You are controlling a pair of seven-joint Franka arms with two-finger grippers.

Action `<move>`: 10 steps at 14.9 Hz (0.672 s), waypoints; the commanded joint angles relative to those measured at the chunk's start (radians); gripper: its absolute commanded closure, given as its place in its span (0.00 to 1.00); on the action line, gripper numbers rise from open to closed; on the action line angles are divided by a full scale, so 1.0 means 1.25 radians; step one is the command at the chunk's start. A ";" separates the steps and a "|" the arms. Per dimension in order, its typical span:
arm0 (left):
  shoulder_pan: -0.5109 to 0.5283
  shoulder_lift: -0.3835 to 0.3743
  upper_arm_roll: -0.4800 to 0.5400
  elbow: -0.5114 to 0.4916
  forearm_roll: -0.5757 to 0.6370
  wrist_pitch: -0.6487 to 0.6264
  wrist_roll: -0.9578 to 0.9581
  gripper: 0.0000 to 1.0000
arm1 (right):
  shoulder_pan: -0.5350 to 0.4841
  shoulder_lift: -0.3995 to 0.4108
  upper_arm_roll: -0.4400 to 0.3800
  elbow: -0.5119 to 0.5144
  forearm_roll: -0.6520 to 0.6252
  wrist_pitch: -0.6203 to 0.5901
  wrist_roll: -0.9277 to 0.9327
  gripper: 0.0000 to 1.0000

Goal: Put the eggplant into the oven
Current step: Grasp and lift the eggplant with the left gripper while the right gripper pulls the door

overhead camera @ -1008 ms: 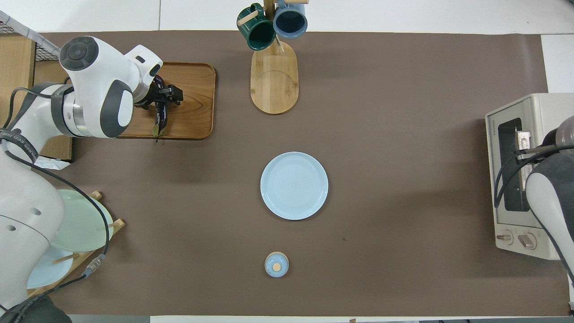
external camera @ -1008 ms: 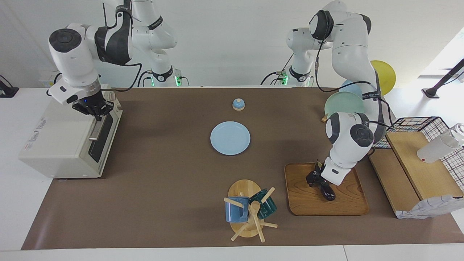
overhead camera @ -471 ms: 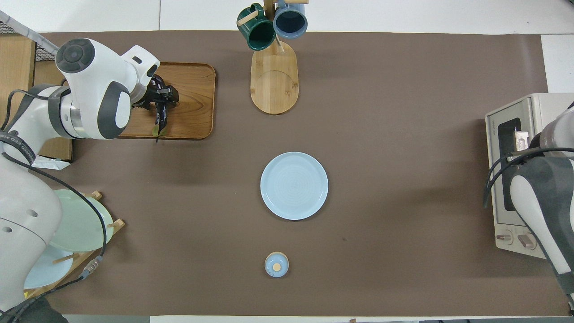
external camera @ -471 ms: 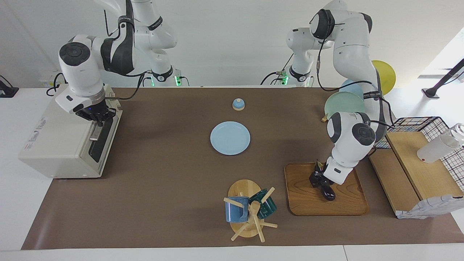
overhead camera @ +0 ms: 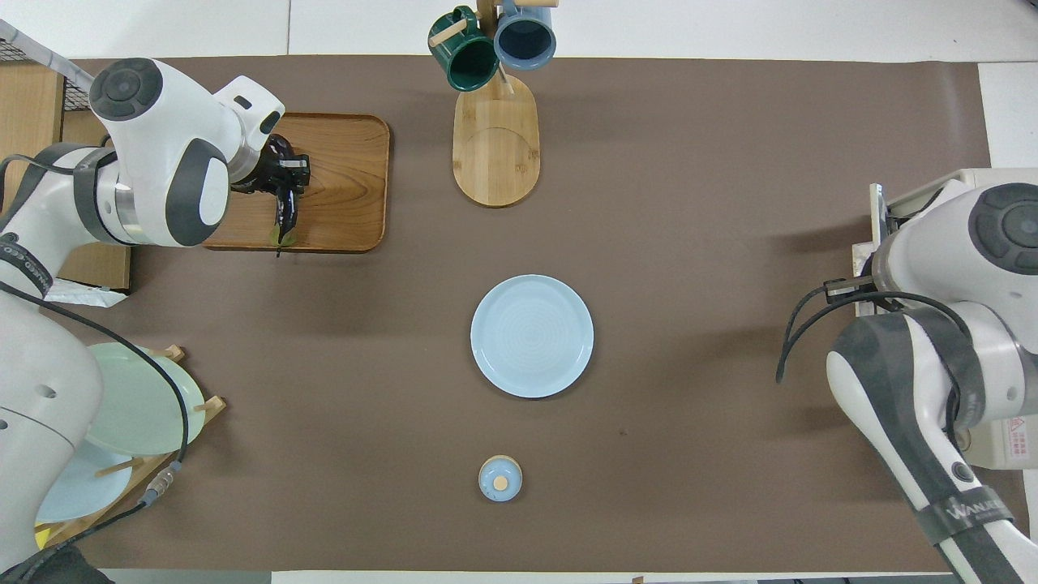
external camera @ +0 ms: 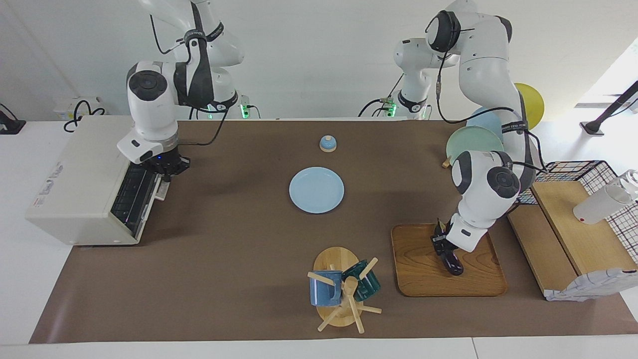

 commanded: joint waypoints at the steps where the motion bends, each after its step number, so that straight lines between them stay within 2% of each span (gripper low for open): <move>1: -0.009 -0.015 0.003 0.058 -0.046 -0.089 -0.010 1.00 | -0.026 0.051 -0.012 -0.046 0.019 0.150 -0.004 1.00; 3: -0.025 -0.047 -0.003 0.090 -0.059 -0.170 -0.031 1.00 | -0.004 0.061 -0.012 -0.066 0.051 0.182 -0.001 1.00; 5: -0.049 -0.109 -0.006 0.075 -0.099 -0.200 -0.118 1.00 | -0.004 0.086 -0.012 -0.068 0.095 0.201 -0.001 1.00; 7: -0.095 -0.145 -0.005 0.066 -0.147 -0.244 -0.162 1.00 | -0.004 0.100 -0.012 -0.068 0.123 0.202 -0.001 1.00; 10: -0.197 -0.173 -0.005 0.021 -0.151 -0.222 -0.277 1.00 | 0.000 0.120 -0.012 -0.068 0.160 0.205 0.001 1.00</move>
